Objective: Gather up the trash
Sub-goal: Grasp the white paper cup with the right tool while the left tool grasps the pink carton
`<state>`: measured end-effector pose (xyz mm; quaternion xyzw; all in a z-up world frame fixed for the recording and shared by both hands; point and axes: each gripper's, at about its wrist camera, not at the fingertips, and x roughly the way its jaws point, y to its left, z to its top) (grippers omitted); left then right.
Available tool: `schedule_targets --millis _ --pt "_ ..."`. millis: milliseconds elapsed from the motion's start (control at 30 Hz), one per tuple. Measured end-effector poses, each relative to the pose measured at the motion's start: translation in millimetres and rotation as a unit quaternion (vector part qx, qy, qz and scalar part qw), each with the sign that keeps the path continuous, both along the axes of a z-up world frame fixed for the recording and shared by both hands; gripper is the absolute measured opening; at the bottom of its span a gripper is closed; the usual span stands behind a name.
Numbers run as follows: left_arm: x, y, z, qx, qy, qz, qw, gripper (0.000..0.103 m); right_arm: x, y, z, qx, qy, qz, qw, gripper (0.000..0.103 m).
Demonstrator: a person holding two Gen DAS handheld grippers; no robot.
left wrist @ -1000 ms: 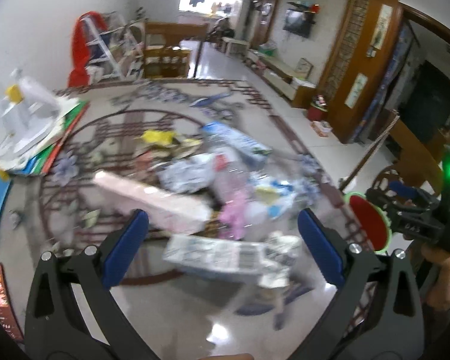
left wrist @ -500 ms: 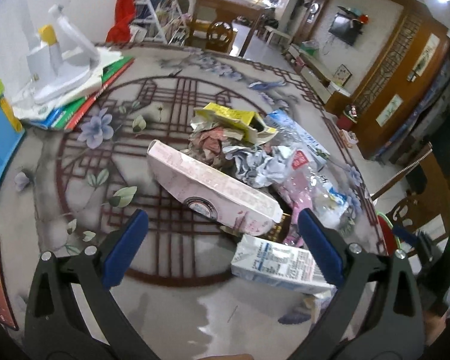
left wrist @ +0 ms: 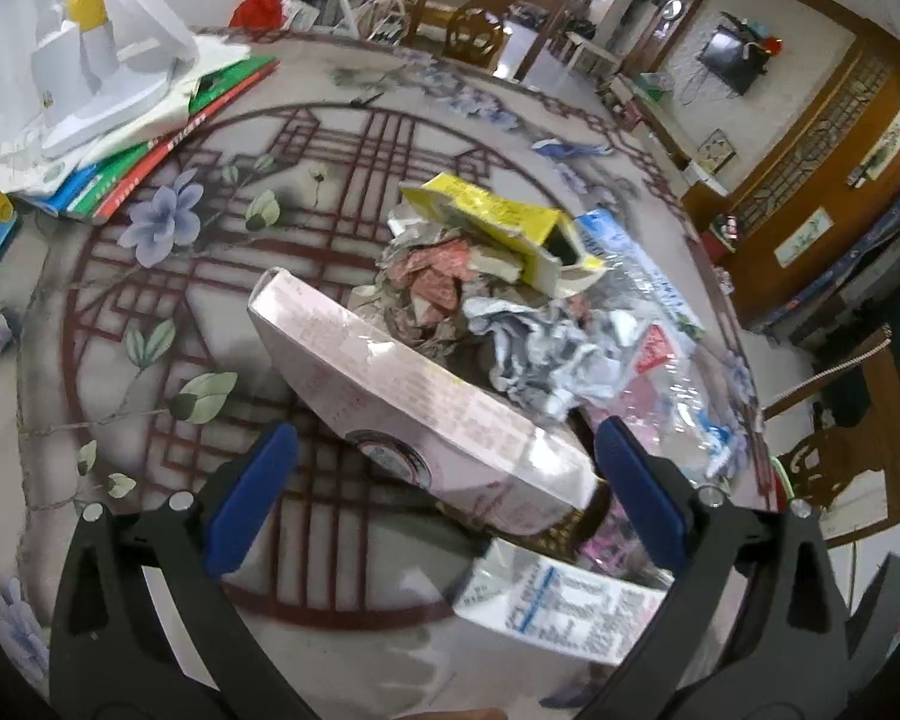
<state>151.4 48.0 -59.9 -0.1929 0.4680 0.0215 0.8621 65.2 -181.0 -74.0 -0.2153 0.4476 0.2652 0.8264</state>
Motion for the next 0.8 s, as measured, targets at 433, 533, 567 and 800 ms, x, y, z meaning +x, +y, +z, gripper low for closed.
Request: schedule_targets --millis 433,533,567,800 --pt "21 17 -34 -0.042 0.038 0.066 0.9962 0.098 -8 24 -13 -0.026 -0.013 0.055 0.998 0.096" --pt "23 22 -44 -0.074 0.054 0.09 0.9918 0.098 -7 25 -15 -0.028 -0.015 0.054 0.998 0.096" --pt "22 23 -45 -0.079 0.055 0.092 0.9911 0.098 -6 25 -15 -0.027 -0.016 0.052 0.998 0.096" --pt "6 19 -36 -0.083 0.036 0.09 0.9918 0.079 5 18 -18 -0.018 0.003 0.045 0.999 0.079"
